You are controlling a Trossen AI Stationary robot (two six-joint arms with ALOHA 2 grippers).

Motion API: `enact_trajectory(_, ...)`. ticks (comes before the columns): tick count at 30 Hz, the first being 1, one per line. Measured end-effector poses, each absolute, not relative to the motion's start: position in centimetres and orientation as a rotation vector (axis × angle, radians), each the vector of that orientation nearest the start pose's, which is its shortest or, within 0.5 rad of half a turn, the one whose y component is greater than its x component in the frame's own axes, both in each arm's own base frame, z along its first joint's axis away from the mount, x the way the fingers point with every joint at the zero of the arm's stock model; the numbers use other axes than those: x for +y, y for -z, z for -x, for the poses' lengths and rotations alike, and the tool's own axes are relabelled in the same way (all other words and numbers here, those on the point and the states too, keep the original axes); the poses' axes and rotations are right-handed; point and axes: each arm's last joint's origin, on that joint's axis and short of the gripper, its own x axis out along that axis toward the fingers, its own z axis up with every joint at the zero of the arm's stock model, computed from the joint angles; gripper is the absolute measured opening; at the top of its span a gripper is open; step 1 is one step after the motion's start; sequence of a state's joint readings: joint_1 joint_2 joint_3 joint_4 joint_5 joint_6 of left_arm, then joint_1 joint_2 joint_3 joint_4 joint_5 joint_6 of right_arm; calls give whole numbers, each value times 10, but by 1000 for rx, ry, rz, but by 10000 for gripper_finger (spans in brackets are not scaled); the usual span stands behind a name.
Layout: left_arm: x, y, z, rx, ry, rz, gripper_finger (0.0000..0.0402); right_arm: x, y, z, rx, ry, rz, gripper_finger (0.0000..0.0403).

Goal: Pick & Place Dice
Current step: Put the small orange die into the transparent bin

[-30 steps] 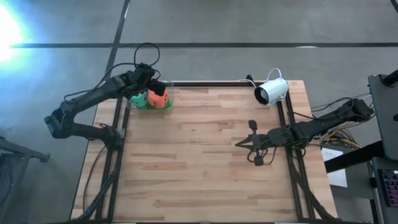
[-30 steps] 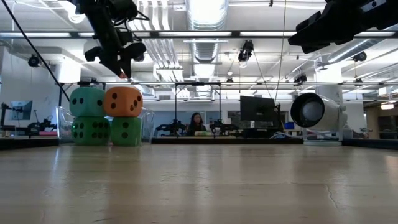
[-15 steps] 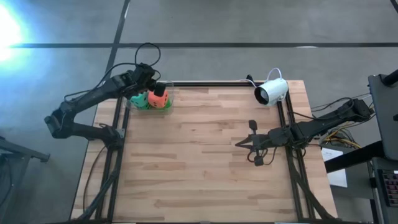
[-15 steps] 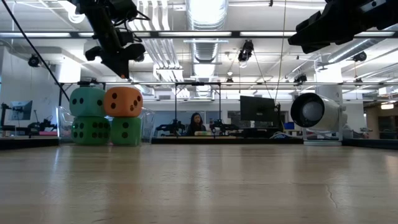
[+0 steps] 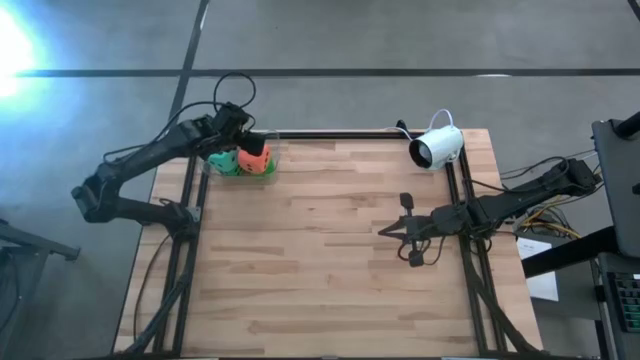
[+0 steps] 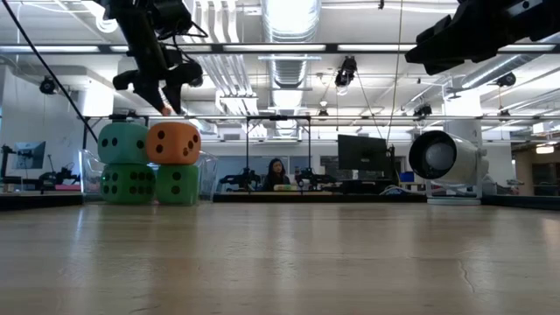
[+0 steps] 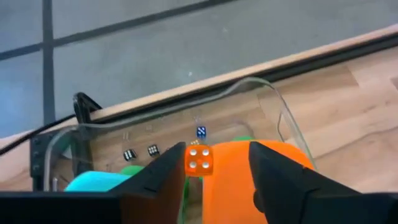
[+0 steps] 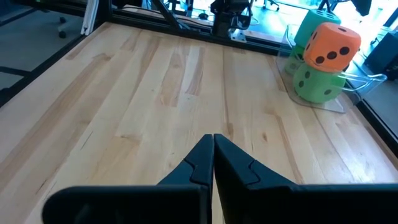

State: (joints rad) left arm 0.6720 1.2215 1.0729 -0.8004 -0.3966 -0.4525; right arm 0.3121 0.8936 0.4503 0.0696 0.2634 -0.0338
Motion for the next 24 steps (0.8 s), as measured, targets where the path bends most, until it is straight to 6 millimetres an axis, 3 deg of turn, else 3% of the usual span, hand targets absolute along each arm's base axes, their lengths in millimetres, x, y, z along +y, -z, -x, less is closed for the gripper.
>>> enact_trajectory(6, 159, -291, -182, 785, -1188, 529, 211, 52, -225, -184, 339, -55, 137, 8)
enact_trajectory(13, 163, -268, -187, 850, -1206, 546, 222, 52, -225, -184, 340, -55, 137, 8)
enact_trajectory(24, 162, -284, -186, 800, -1186, 544, 217, 52, -225, -184, 342, -55, 135, 8)
